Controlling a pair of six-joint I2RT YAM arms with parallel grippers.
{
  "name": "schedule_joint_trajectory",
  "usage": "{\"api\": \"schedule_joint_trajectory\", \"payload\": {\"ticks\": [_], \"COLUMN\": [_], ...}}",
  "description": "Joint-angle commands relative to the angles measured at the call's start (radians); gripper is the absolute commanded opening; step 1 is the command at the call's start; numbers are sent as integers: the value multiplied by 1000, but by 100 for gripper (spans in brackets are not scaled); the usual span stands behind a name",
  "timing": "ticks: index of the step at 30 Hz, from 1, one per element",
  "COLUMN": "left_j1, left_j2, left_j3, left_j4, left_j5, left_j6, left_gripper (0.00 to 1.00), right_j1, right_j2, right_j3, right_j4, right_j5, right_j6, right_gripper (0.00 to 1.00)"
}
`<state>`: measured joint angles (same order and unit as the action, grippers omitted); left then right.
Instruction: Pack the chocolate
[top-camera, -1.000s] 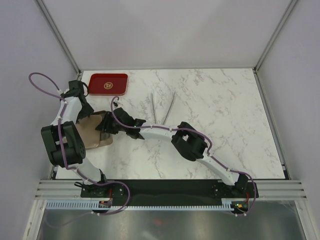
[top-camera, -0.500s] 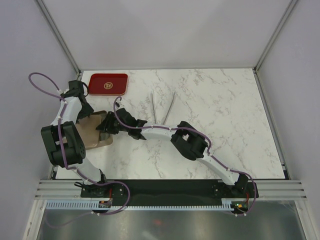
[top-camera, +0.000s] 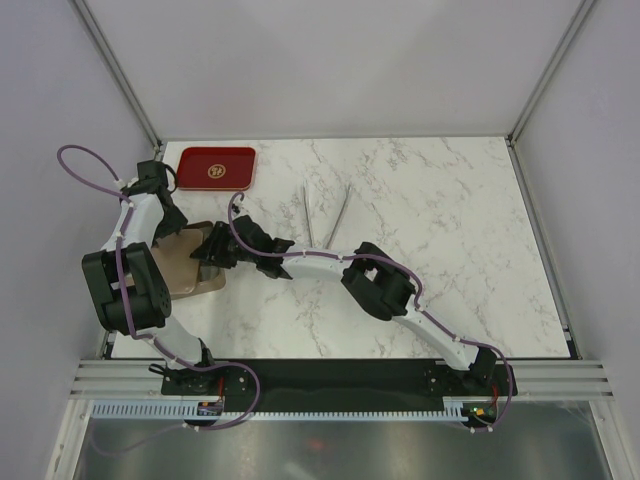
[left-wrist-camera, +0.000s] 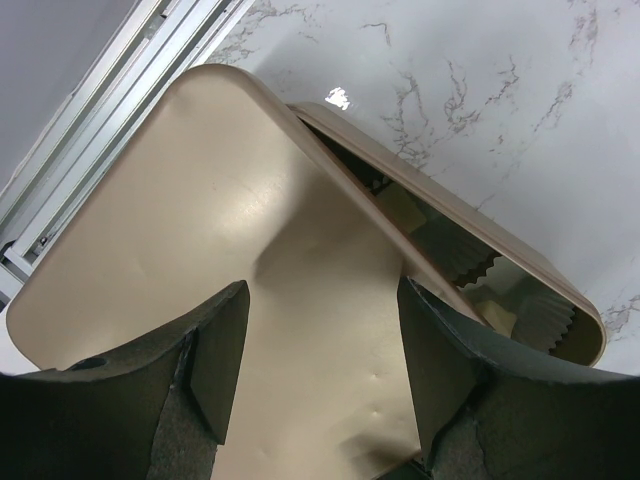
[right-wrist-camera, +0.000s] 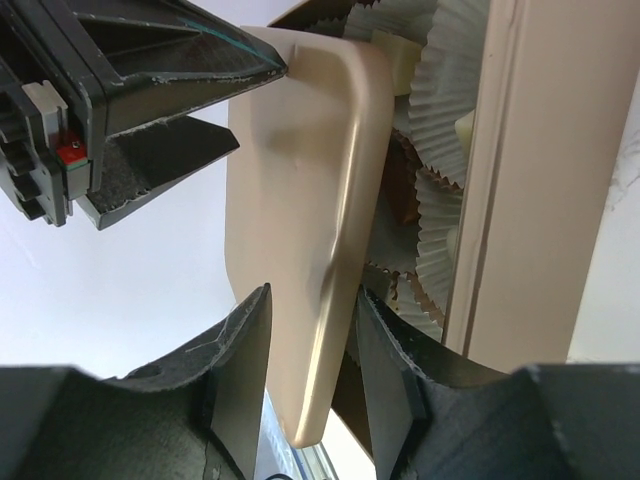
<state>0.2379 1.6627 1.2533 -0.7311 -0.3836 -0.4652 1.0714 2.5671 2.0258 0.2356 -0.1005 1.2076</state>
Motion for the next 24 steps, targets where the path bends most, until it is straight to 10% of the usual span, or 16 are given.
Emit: {"api": "schedule_joint_trajectory", "payload": {"ticks": [1, 24], "left_j1": [-5, -3], "left_j2": [-27, -34], "left_j3": [1, 17], "left_j4": [-11, -13], "left_j5": [-11, 11], "left_j6": [7, 8], "left_gripper": [69, 69], "right_j1": [-1, -45], "right_j2": [42, 61], "right_j3": [39, -2], "right_j4": [-47, 133], "right_j5": [7, -56], "right_j6": [7, 58], "right_gripper": [47, 13]}}
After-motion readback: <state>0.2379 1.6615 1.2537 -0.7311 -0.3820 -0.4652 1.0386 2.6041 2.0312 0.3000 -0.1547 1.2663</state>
